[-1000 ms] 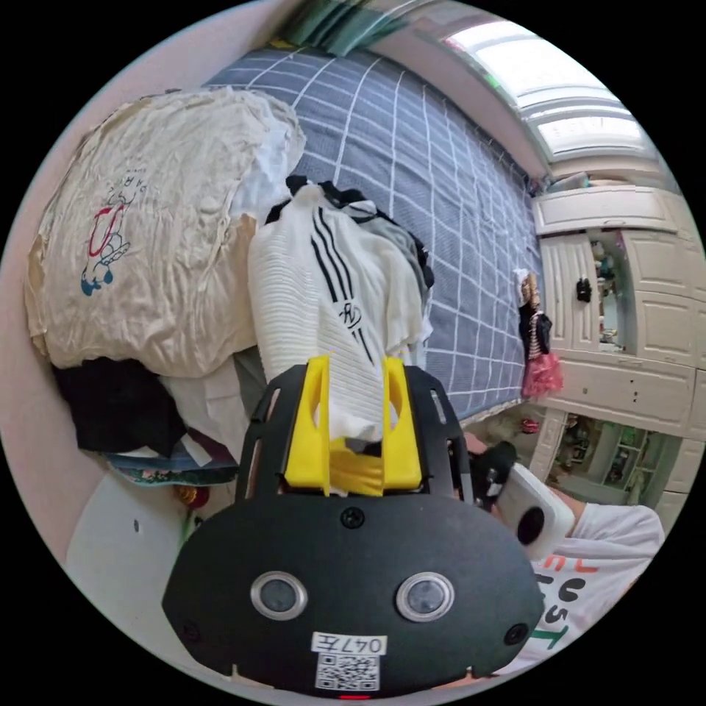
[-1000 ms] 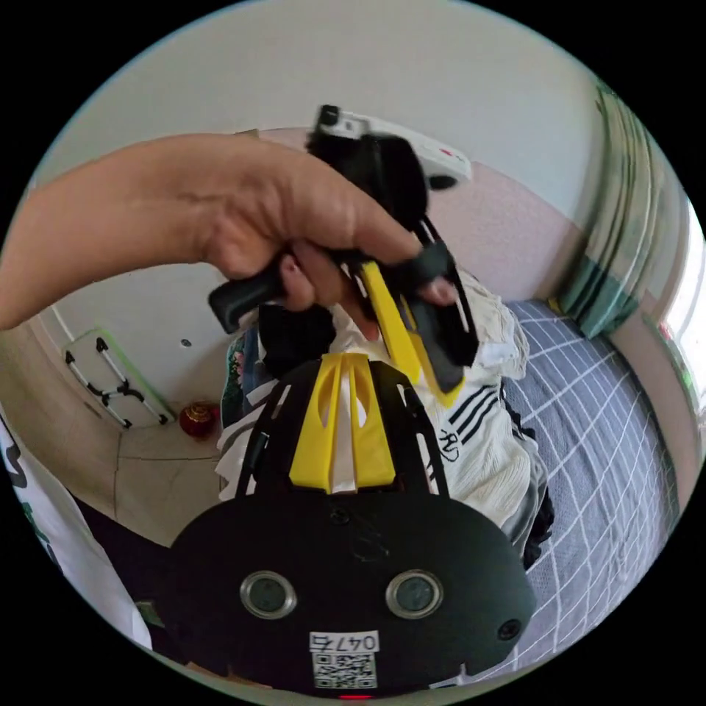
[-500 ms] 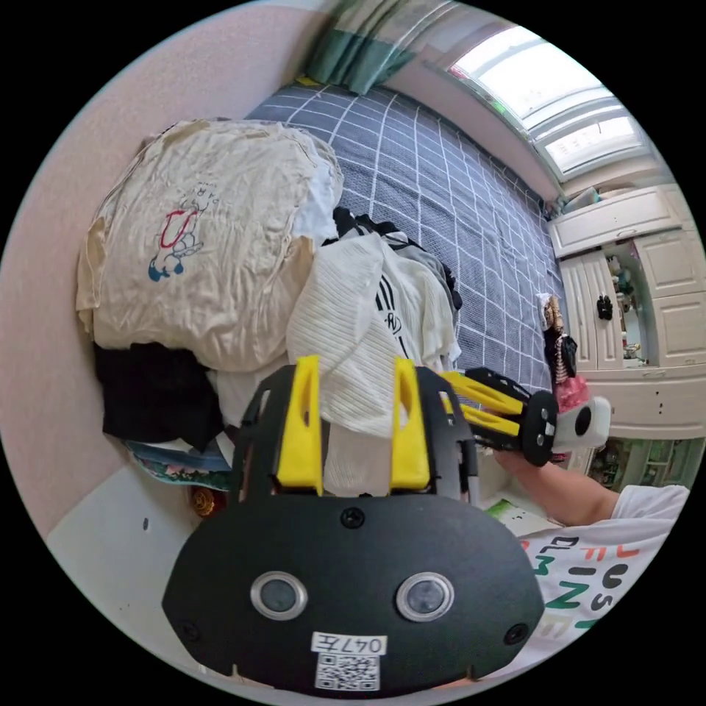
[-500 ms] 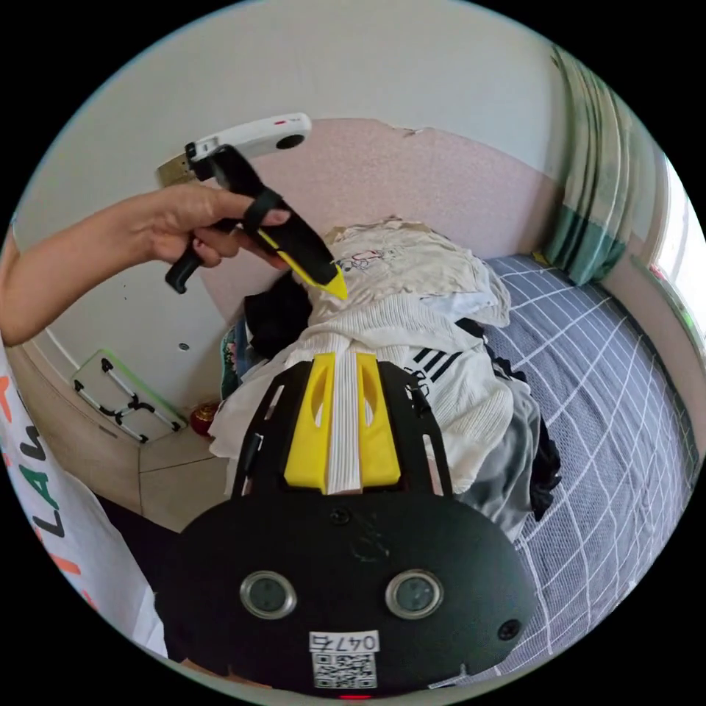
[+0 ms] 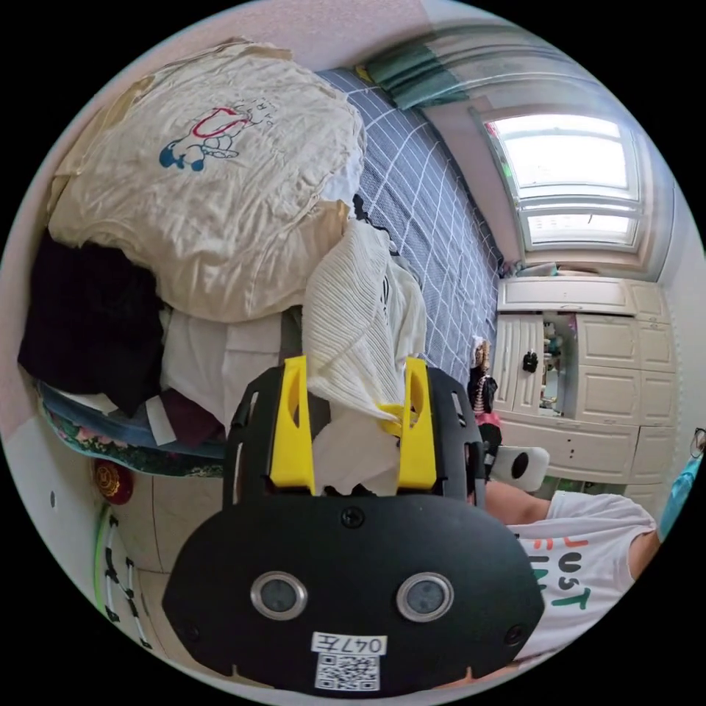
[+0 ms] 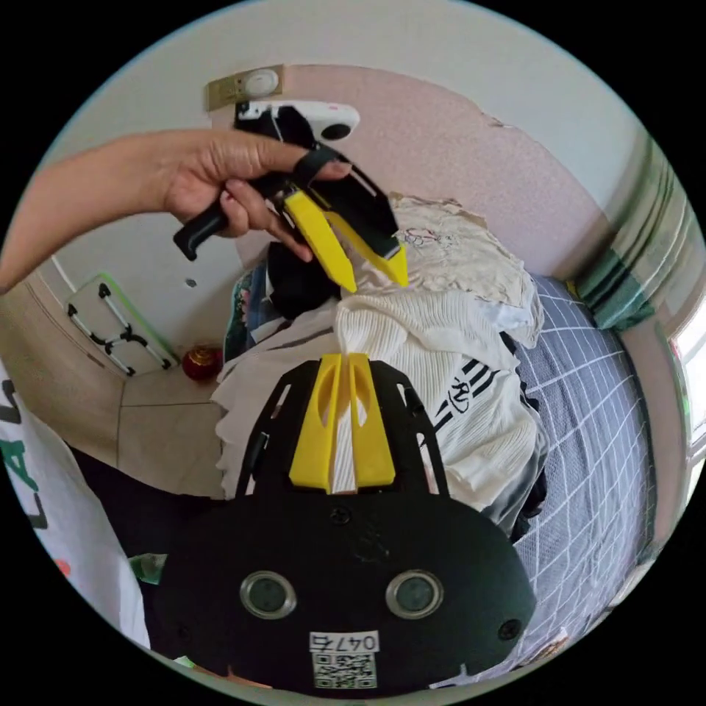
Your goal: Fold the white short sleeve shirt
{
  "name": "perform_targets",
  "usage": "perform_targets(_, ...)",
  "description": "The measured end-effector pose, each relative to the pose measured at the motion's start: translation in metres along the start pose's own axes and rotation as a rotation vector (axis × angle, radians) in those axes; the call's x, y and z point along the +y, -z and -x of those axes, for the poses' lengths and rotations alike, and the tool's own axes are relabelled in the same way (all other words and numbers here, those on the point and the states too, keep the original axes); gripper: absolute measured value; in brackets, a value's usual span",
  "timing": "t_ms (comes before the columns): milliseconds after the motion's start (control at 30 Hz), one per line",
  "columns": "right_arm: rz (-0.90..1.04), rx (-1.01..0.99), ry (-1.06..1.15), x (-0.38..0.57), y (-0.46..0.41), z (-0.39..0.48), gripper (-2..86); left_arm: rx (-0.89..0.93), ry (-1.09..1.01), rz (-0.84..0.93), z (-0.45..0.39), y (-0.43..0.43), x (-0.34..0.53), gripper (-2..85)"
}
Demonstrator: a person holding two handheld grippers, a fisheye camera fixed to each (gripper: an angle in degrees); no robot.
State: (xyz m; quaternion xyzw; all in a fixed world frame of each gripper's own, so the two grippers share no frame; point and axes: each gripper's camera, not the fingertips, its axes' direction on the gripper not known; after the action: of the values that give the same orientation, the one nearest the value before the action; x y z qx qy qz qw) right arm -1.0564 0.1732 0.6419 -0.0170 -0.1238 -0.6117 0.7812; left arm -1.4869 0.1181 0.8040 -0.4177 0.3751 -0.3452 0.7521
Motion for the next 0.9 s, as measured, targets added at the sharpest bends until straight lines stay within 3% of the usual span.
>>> perform_targets(100,-0.047,-0.017,-0.066,0.022,0.034,-0.018,0.2,0.007,-0.045,0.02,-0.014,-0.009,0.001,13.3)
perform_targets(267,0.03,-0.048,-0.152,0.064,0.051,-0.04,0.3,0.028,-0.123,0.115,-0.054,-0.068,0.002,1.4)
perform_targets(400,0.075,-0.048,-0.181,0.101,0.055,-0.05,1.7,-0.048,-0.2,0.131,-0.087,-0.088,0.01,-0.2)
perform_targets(567,-0.123,-0.236,-0.513,0.142,0.084,-0.105,5.6,-0.235,-0.374,0.105,-0.14,-0.1,0.044,-0.3)
perform_targets(900,-0.249,-0.557,-0.978,0.201,0.054,-0.15,7.4,-0.206,-0.444,0.056,-0.191,-0.138,0.098,-0.2)
